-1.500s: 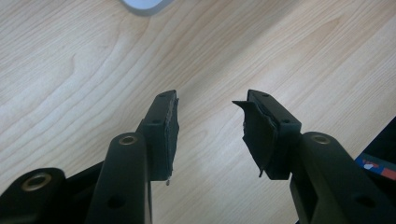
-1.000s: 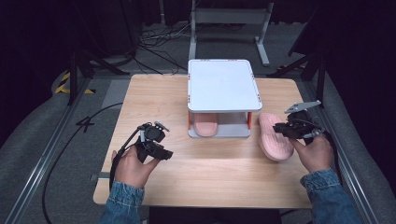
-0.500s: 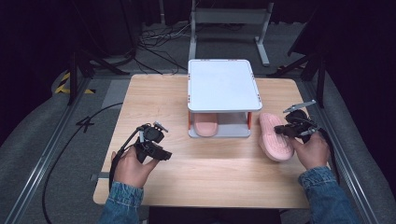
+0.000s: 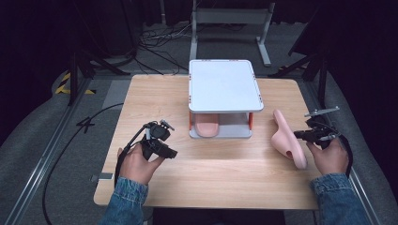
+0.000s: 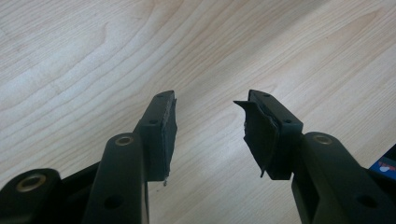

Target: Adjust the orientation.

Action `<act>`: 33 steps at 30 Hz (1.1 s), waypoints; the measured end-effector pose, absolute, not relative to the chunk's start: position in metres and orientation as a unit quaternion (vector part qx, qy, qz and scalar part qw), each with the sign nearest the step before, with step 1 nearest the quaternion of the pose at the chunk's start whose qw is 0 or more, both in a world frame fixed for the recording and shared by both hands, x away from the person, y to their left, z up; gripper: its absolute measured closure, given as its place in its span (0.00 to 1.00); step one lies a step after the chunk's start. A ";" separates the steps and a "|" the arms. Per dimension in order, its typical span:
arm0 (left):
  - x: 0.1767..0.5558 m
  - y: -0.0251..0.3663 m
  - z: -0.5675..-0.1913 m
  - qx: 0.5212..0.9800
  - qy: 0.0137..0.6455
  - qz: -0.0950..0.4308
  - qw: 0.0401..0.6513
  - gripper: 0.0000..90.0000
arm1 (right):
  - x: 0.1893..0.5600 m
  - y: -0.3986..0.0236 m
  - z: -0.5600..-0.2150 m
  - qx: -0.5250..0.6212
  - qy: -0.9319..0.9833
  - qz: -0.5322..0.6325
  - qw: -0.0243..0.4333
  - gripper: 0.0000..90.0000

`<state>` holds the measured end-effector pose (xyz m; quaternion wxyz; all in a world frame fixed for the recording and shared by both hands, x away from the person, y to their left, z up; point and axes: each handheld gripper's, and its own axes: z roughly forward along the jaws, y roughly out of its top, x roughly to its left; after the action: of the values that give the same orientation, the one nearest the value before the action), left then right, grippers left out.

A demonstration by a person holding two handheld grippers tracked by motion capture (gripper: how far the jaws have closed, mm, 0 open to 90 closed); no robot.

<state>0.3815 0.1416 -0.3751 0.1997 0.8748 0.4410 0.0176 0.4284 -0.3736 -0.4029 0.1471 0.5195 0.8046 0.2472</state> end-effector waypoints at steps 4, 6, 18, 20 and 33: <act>0.384 0.137 -0.375 0.878 0.434 0.017 0.199 0.60 | 0.426 -0.383 -0.409 0.533 0.800 0.235 0.141 0.98; 0.385 0.135 -0.375 0.878 0.435 0.015 0.201 0.59 | 0.425 -0.387 -0.412 0.540 0.798 0.228 0.143 0.96; 0.388 0.128 -0.374 0.882 0.427 0.013 0.198 0.59 | 0.396 -0.394 -0.368 0.529 0.773 0.286 0.205 0.90; 0.388 0.129 -0.375 0.882 0.427 0.015 0.199 0.59 | 0.391 -0.384 -0.355 0.508 0.781 0.302 0.203 0.90; 0.382 0.132 -0.380 0.882 0.431 0.013 0.190 0.59 | 0.409 -0.339 -0.371 0.473 0.833 0.233 0.165 0.98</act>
<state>0.3819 0.1322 -0.3796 0.1899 0.8821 0.4309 0.0132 0.4094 -0.3392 -0.3711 0.1645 0.4733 0.8335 0.2330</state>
